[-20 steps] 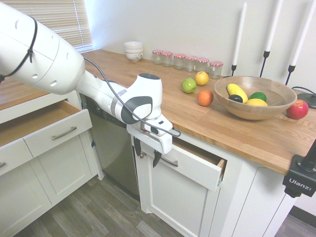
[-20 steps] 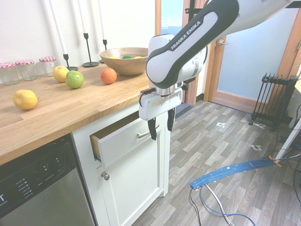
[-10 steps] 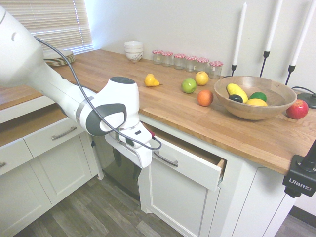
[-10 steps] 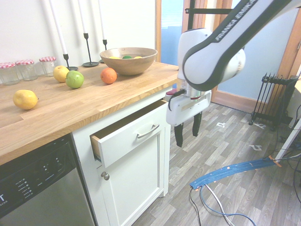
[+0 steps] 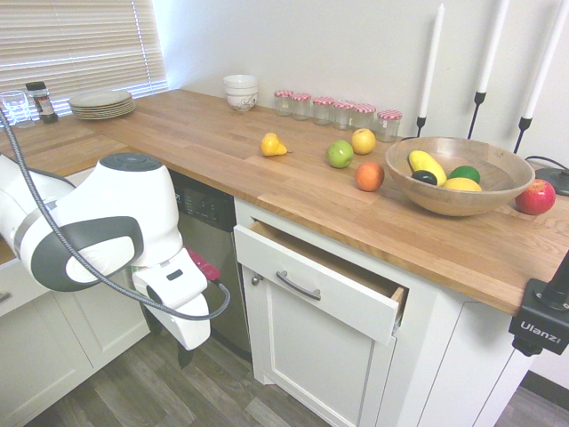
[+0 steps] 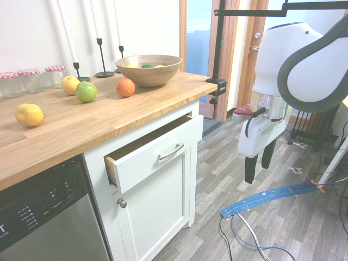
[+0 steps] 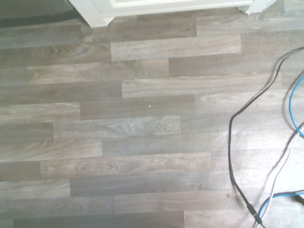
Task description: Close the drawer
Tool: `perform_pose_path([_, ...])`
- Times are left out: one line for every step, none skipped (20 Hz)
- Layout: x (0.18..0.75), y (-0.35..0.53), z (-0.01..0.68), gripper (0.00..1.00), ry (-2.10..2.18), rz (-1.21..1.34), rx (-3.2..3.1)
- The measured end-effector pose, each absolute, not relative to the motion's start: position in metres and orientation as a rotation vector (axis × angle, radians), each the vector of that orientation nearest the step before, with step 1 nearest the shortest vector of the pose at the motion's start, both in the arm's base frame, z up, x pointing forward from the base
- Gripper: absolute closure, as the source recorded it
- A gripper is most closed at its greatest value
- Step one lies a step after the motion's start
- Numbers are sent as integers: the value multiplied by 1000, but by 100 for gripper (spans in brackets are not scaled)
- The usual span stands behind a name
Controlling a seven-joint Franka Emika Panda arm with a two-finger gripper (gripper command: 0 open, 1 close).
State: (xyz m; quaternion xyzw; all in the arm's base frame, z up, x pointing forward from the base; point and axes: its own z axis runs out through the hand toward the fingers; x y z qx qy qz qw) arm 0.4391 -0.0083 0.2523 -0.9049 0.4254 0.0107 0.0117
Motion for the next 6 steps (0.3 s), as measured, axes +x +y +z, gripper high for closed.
perform_pose_path([437,-9,254,0,1328,29,-2819])
perform_pose_path([437,-10,255,0,1330,26,-2817])
perform_pose_path([437,-11,256,0,1331,24,-2816])
perform_pose_path([437,-11,256,0,1332,24,-2816])
perform_pose_path([437,-11,256,0,1331,24,-2816])
perform_pose_path([437,-10,256,0,1330,24,-2817])
